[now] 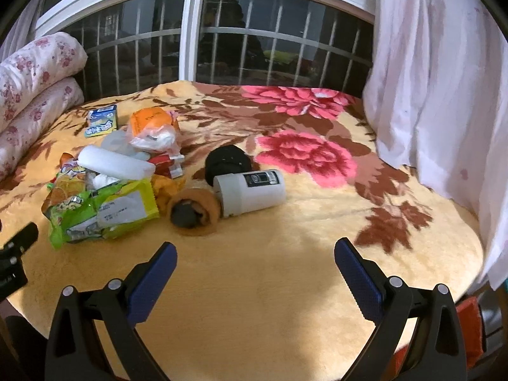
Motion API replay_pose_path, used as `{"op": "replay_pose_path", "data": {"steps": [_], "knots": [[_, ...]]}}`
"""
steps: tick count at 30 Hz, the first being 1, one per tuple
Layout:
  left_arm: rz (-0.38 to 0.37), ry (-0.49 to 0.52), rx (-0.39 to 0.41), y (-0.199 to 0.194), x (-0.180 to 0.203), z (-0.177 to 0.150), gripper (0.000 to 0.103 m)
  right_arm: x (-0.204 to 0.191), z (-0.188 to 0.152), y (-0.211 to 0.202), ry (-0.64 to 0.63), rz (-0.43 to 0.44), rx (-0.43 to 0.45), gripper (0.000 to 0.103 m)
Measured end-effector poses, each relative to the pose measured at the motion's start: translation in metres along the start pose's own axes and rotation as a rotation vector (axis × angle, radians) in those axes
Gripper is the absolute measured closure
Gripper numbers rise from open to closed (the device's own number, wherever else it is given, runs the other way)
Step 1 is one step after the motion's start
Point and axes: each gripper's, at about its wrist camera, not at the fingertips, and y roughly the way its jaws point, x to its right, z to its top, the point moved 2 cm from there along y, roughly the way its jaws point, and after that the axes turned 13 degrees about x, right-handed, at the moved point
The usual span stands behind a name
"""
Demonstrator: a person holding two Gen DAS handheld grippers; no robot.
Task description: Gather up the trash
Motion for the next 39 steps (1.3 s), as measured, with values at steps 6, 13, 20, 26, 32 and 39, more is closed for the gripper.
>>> {"op": "replay_pose_path", "data": {"steps": [6, 13, 20, 26, 32, 39], "knots": [[-0.04, 0.01, 0.03, -0.002, 0.005, -0.005, 0.007, -0.001, 0.009, 0.025, 0.017, 0.137, -0.001, 0.005], [-0.065, 0.02, 0.06, -0.006, 0.007, -0.015, 0.007, -0.015, 0.008, 0.059, 0.07, 0.269, -0.107, 0.02], [-0.063, 0.041, 0.07, -0.002, 0.003, -0.022, 0.007, -0.026, -0.001, 0.084, 0.119, 0.277, -0.171, 0.03], [-0.068, 0.021, 0.058, 0.005, -0.004, -0.028, 0.007, -0.038, 0.001, 0.109, 0.149, 0.27, -0.229, 0.041], [-0.083, -0.004, 0.033, 0.012, -0.01, -0.032, 0.007, -0.049, 0.006, 0.128, 0.147, 0.263, -0.26, 0.062], [-0.134, 0.019, 0.059, 0.0, -0.004, -0.027, 0.007, -0.038, 0.005, 0.105, 0.157, 0.297, -0.229, 0.074]]}}
